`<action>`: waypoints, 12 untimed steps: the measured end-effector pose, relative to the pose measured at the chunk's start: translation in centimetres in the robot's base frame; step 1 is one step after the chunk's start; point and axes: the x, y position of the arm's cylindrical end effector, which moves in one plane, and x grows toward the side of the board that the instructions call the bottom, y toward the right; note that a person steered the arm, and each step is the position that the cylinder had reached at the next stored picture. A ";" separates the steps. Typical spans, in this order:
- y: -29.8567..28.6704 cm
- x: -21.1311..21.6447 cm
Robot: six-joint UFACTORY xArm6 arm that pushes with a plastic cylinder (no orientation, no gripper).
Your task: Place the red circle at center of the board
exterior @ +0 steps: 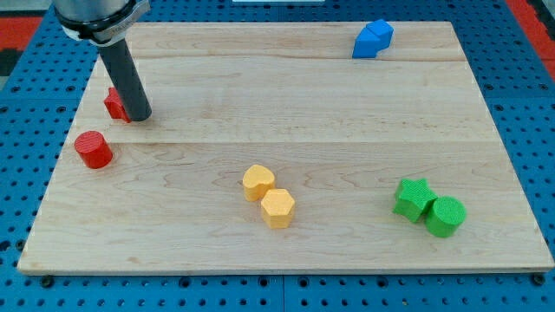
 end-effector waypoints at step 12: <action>7.6 9.3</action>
